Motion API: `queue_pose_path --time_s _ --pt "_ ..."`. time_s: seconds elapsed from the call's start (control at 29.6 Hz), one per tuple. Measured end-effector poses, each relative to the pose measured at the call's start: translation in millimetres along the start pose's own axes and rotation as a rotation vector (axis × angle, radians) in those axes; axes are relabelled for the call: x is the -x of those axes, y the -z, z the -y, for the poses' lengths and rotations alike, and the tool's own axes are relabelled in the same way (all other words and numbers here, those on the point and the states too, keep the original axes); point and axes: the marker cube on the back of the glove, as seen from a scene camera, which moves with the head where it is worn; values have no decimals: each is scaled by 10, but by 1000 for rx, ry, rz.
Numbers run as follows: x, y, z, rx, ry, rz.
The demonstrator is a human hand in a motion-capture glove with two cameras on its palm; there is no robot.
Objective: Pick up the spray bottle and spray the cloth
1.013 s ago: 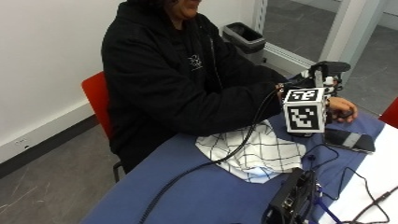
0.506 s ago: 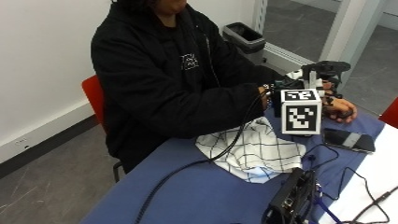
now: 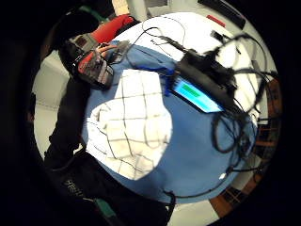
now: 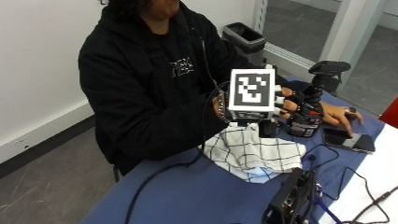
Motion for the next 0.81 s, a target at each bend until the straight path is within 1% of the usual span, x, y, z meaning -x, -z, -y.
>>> queue_pose_path --time_s 0.17,0.37,0.81 --pt "-169 318 -268 21 -56 -98" --pt "-331 483 -489 68 -116 -181" --pt "-524 802 -767 76 -136 -153"
